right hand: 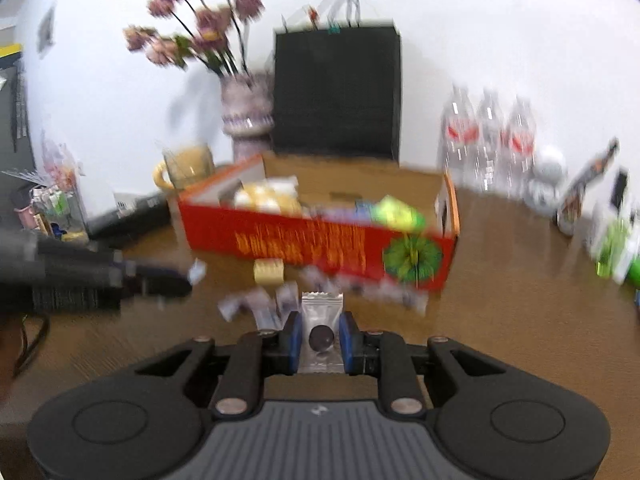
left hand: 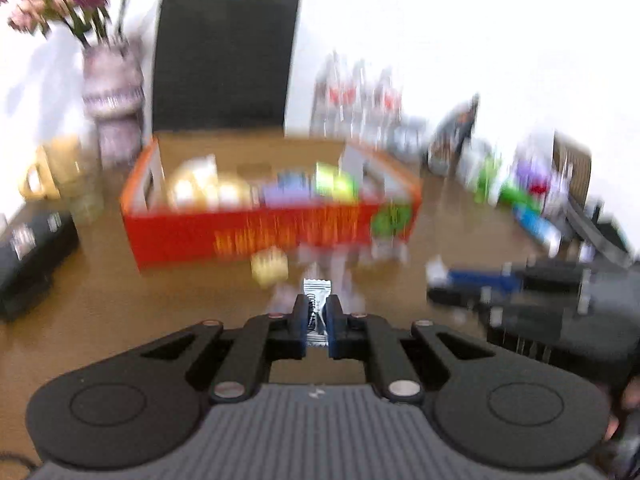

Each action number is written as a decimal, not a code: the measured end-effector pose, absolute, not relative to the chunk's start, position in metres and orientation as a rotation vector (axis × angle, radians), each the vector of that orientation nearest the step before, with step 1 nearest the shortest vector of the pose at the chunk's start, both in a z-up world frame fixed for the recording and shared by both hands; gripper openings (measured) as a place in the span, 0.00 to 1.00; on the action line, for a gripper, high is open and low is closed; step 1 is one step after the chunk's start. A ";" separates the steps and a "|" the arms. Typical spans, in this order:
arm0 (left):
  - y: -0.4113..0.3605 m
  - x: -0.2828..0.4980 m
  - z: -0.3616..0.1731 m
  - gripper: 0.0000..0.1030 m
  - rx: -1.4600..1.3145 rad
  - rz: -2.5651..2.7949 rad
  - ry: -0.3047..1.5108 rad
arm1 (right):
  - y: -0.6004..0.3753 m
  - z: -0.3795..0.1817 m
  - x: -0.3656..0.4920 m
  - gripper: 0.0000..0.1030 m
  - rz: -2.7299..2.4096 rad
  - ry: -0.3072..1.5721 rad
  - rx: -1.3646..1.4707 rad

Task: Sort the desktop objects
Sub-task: 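Carry both sweets over the box while both tools open to release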

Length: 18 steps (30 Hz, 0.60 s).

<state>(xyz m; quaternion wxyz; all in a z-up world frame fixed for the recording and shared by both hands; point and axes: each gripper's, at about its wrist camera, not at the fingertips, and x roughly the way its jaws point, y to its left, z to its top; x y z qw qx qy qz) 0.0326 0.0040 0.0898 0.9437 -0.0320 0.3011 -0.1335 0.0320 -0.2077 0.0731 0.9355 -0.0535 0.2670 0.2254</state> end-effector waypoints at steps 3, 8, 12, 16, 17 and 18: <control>0.013 0.059 0.126 0.09 -0.094 -0.257 0.553 | -0.205 0.102 0.051 0.18 0.450 0.492 -0.131; 0.015 0.161 0.158 0.09 -0.098 -0.224 0.565 | -0.187 0.152 0.137 0.18 0.422 0.486 -0.133; 0.019 0.260 0.137 0.09 -0.155 -0.201 0.756 | -0.165 0.158 0.241 0.18 0.376 0.642 -0.104; 0.026 0.314 0.109 0.09 -0.172 -0.168 0.859 | -0.160 0.131 0.325 0.18 0.325 0.816 -0.042; 0.026 0.323 0.104 0.09 -0.167 -0.164 0.872 | -0.160 0.124 0.340 0.18 0.302 0.842 -0.037; 0.027 0.329 0.100 0.10 -0.159 -0.160 0.884 | -0.160 0.118 0.349 0.18 0.280 0.858 -0.051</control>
